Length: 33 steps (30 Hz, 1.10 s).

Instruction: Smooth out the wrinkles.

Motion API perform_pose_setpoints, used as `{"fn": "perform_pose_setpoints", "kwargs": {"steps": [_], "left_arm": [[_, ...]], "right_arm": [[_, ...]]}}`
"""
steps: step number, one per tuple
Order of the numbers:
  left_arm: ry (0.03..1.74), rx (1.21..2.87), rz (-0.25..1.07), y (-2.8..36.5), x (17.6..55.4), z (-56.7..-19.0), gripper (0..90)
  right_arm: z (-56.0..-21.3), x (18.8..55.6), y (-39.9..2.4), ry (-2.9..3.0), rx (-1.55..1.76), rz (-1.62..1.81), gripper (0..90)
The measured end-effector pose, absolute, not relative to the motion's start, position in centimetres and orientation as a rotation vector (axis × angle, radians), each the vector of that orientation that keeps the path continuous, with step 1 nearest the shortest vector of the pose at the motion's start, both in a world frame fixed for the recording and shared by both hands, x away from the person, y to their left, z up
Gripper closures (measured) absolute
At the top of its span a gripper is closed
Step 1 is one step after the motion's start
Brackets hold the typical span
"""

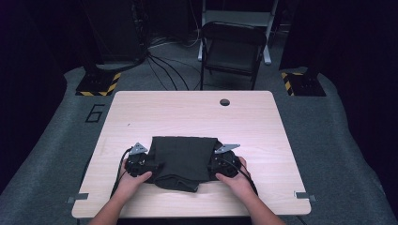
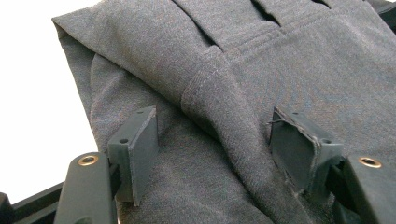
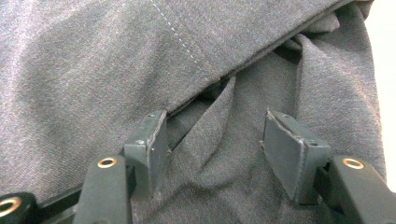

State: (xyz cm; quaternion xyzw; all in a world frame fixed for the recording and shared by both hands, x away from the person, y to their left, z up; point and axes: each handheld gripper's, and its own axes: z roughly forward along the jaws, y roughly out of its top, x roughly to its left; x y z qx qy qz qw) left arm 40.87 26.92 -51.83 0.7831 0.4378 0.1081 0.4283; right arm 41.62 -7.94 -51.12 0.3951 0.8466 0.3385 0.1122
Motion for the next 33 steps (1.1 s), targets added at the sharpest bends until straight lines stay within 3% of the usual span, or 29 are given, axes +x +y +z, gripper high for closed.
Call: {"fn": "perform_pose_setpoints", "kwargs": {"steps": [33], "left_arm": [[1.115,1.922,0.288,27.8,39.6,-48.8,34.0]], "right_arm": [[-48.5,41.1,-7.9,2.533,1.134,0.997,39.4]]}}
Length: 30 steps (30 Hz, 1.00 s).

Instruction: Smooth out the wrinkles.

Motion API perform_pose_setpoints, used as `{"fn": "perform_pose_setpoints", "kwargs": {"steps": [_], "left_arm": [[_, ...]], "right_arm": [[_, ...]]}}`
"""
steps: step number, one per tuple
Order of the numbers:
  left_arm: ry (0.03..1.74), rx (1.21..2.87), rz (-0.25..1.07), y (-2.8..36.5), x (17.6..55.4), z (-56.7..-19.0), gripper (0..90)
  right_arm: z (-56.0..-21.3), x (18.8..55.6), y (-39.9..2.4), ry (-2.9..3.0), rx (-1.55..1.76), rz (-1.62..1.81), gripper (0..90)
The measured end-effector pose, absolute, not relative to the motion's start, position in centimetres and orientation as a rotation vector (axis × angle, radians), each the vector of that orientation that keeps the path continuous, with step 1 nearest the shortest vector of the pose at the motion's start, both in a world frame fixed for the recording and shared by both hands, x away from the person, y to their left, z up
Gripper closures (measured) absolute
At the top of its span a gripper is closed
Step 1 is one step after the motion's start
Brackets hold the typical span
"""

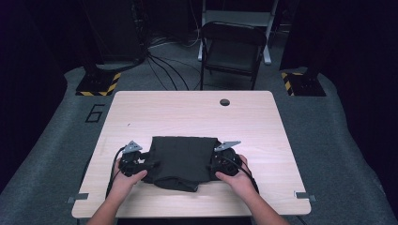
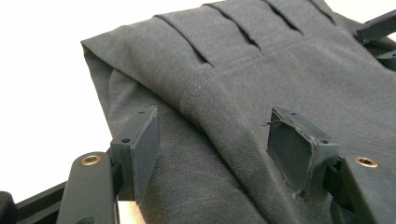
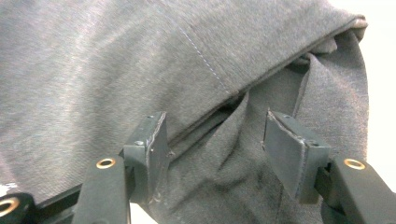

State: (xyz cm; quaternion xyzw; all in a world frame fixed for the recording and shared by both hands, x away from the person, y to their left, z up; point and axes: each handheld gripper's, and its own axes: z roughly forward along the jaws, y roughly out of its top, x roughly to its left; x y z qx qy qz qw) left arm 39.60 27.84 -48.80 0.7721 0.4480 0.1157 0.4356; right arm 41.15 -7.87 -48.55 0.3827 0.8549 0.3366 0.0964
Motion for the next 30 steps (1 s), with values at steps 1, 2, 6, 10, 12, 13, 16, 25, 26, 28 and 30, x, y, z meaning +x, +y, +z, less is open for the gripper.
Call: {"fn": "perform_pose_setpoints", "kwargs": {"steps": [1,2,6,10,12,13,16,25,26,28,30], "left_arm": [[1.114,1.923,0.287,27.9,39.6,-48.6,34.0],[1.108,1.929,0.282,27.9,39.6,-48.4,34.0],[1.118,1.916,0.275,27.8,39.8,-47.9,34.3],[1.117,1.933,0.25,27.6,39.8,-47.2,34.5],[1.102,1.95,0.252,27.5,39.6,-46.9,34.6],[1.105,1.947,0.259,27.4,39.4,-46.7,34.6],[1.092,1.966,0.252,27.4,38.9,-46.3,34.6],[1.072,1.982,0.268,28.1,37.3,-44.8,34.2],[1.074,1.98,0.264,28.2,37.1,-44.7,34.2],[1.073,1.987,0.264,28.4,36.7,-44.6,34.2],[1.073,1.99,0.257,28.6,36.2,-44.5,34.2]], "right_arm": [[-48.4,41.1,-7.8,2.527,1.132,1.006,39.3],[-48.2,41.0,-7.9,2.532,1.123,1.006,39.2],[-47.5,40.9,-7.8,2.534,1.112,1.006,39.1],[-46.5,40.6,-8.0,2.518,1.11,1.019,39.0],[-46.0,40.4,-8.0,2.517,1.125,1.033,39.0],[-45.8,40.4,-8.2,2.519,1.101,1.039,39.0],[-45.2,40.1,-8.4,2.511,1.097,1.057,39.0],[-44.1,38.0,-9.6,2.484,1.099,1.083,39.0],[-44.0,37.8,-9.7,2.488,1.107,1.082,39.0],[-43.9,37.3,-10.0,2.487,1.114,1.098,39.0],[-43.7,36.8,-10.4,2.48,1.108,1.105,39.1]]}}
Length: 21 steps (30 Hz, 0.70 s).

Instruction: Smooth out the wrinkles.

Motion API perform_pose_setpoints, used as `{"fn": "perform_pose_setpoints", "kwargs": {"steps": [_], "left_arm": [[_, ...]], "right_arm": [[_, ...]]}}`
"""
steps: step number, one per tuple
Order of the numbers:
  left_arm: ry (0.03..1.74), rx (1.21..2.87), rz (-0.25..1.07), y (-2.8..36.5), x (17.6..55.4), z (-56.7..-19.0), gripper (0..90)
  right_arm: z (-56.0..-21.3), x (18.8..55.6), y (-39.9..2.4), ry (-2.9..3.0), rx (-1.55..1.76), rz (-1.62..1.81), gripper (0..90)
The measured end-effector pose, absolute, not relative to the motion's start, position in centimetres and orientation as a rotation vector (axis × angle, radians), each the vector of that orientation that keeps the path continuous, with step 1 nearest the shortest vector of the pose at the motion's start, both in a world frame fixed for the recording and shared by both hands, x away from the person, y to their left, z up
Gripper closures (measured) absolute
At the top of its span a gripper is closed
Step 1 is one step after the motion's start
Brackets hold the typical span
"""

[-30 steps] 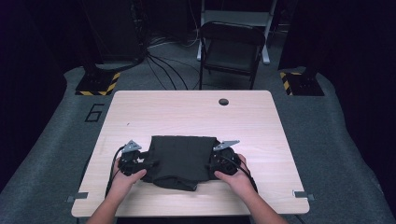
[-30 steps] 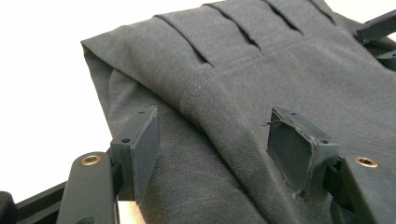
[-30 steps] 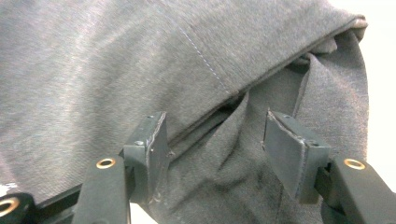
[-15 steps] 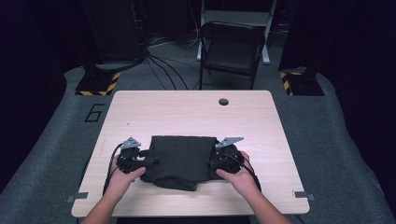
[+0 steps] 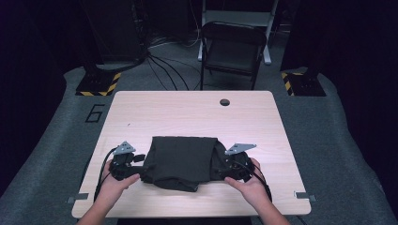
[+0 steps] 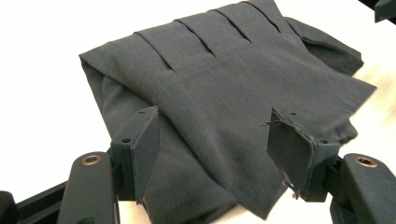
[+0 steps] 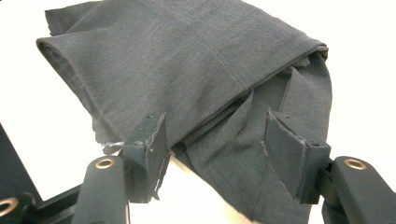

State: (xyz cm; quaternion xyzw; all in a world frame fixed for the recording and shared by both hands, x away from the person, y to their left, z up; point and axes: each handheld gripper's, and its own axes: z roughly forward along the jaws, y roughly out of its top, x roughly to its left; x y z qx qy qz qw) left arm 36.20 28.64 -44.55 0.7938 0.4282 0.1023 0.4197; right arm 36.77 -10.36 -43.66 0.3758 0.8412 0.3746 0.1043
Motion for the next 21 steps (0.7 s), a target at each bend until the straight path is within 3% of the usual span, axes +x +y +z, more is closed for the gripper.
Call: {"fn": "perform_pose_setpoints", "kwargs": {"steps": [21], "left_arm": [[1.133,1.939,0.248,31.0,32.3,-47.0,33.7]], "right_arm": [[-45.4,33.3,-12.9,2.427,1.163,1.089,39.1]]}}
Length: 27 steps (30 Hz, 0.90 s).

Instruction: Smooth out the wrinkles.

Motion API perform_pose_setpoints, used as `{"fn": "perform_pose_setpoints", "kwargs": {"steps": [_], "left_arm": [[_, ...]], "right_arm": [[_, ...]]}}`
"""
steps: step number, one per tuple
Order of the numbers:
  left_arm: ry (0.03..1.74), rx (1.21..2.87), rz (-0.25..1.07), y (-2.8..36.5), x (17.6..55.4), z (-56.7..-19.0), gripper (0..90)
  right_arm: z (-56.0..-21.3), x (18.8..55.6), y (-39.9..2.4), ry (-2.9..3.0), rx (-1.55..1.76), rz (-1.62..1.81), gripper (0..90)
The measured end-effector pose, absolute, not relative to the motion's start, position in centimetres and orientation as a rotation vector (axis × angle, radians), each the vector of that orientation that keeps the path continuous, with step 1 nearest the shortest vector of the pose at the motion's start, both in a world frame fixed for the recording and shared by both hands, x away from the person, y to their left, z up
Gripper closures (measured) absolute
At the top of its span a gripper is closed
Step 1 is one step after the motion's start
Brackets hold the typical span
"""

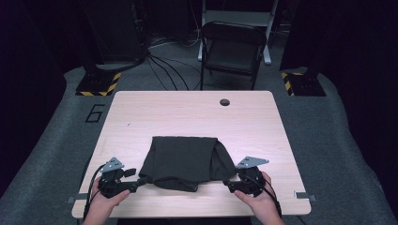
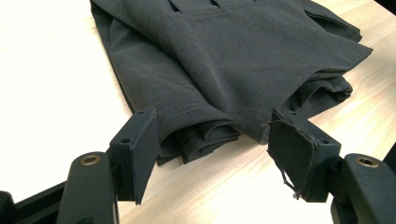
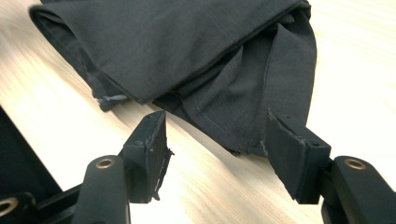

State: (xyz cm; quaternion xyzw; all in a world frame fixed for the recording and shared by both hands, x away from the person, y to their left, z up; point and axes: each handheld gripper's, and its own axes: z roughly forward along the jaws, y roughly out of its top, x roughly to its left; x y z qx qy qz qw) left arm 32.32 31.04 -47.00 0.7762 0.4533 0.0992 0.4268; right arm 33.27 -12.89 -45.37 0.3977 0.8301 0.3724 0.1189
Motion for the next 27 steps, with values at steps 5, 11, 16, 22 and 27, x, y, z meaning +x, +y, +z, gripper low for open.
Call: {"fn": "perform_pose_setpoints", "kwargs": {"steps": [5,11,16,22,27], "left_arm": [[1.137,1.93,0.262,31.3,32.1,-48.0,33.9],[1.143,1.932,0.244,31.4,32.2,-48.7,34.0],[1.153,1.935,0.241,31.6,32.5,-49.0,34.1],[1.171,1.945,0.232,31.4,32.7,-49.6,34.5],[1.175,1.964,0.219,31.2,33.0,-49.8,34.8]], "right_arm": [[-46.5,33.1,-12.8,2.436,1.182,1.123,39.5],[-47.4,33.0,-12.2,2.456,1.151,1.118,39.9],[-48.1,33.1,-12.0,2.484,1.122,1.091,40.1],[-48.7,33.3,-11.8,2.485,1.113,1.066,40.5],[-49.3,33.6,-11.6,2.518,1.092,1.018,40.6]]}}
